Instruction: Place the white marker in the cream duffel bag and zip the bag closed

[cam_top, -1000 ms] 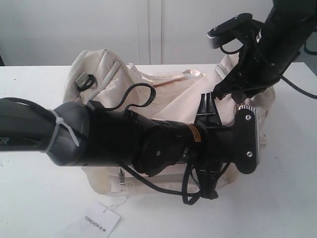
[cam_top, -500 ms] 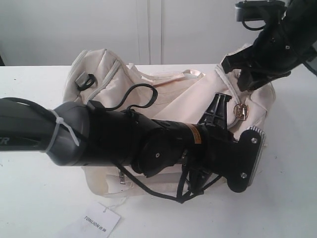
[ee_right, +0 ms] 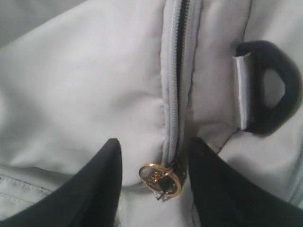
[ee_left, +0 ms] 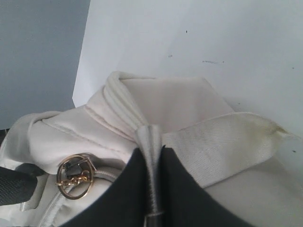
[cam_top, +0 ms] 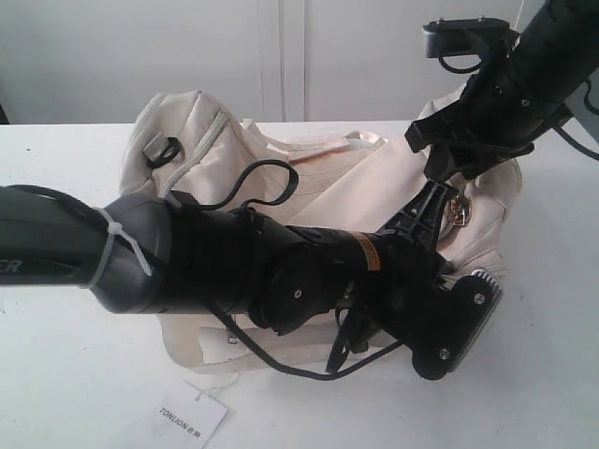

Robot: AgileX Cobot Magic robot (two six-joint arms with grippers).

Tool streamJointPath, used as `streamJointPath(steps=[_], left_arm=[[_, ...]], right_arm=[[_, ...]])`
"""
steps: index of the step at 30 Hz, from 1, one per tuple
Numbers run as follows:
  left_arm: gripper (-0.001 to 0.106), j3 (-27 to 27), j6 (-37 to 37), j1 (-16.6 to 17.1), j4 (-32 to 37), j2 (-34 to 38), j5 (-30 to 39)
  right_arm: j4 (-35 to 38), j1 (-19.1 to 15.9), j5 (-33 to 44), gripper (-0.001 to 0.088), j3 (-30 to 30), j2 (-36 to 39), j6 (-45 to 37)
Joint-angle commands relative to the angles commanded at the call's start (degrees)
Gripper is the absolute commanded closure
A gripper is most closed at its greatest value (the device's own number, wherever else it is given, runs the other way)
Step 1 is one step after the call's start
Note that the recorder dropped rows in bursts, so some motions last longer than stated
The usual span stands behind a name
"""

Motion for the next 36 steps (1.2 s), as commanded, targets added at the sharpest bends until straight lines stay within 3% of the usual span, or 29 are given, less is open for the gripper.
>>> streamJointPath(steps=[14, 30, 32, 36], left_arm=[[0.105, 0.00, 0.00, 0.00, 0.00, 0.00, 0.00], [0.105, 0.00, -0.21, 0.00, 0.00, 0.00, -0.11], [0.105, 0.00, -0.21, 0.00, 0.00, 0.00, -0.11], [0.105, 0.00, -0.19, 0.00, 0.00, 0.00, -0.22]], right_arm=[[0.00, 0.00, -1.30, 0.0392, 2.84, 0.26, -7.14], [-0.05, 0.00, -0.57, 0.0397, 3.67, 4.71, -7.28], [-0.17, 0.00, 0.11, 0.0430, 3.67, 4.71, -7.28], [-1.34, 0.00, 1.20, 0.0628, 3.55, 4.59, -6.92]])
